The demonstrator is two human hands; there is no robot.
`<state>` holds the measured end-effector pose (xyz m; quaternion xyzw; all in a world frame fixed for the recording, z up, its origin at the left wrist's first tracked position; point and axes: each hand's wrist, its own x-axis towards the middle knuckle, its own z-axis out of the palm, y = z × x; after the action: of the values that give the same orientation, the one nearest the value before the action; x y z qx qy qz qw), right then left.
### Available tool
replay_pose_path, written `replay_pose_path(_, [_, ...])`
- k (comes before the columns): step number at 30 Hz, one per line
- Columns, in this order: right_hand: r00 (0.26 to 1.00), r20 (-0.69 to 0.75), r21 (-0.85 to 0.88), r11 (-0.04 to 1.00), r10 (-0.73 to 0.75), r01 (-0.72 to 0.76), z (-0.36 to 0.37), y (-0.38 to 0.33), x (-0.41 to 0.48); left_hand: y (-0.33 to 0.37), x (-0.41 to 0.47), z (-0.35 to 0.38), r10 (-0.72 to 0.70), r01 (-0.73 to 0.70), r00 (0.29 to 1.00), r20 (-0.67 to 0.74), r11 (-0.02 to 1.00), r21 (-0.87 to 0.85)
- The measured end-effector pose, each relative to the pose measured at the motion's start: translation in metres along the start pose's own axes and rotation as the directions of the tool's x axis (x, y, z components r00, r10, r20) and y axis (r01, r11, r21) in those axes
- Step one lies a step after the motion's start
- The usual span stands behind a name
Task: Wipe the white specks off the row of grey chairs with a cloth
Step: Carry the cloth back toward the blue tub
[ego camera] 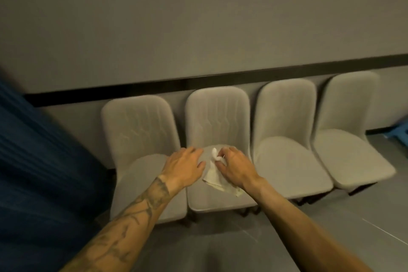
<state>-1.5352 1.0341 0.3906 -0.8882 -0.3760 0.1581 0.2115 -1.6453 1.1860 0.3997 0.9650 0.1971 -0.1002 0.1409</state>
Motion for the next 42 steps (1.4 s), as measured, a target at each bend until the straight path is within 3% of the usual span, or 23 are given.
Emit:
replay_pose_path(10, [0.980,-0.098,-0.004,0.985,0.174,-0.175,-0.147,0.186,-0.006,0.204,0.123,-0.002,0.159,-0.161,0.986,0.053,0.986,0.039])
replay_pose_path(19, [0.918,-0.174,-0.022,0.931,0.355,-0.364,-0.274,0.379,0.019,0.392,0.278,0.004,0.303,-0.307,0.950,0.077,0.951,0.044])
replay_pose_path(29, [0.897,-0.206,0.002,0.917,0.391,-0.399,-0.395,0.586,0.026,0.581,0.388,0.016,0.295,-0.309,0.943,0.153,0.948,0.074])
replay_pose_path(42, [0.901,-0.238,0.021,0.930,0.362,-0.367,-0.578,0.870,0.001,0.897,0.510,0.038,0.241,-0.255,0.959,0.148,0.963,0.084])
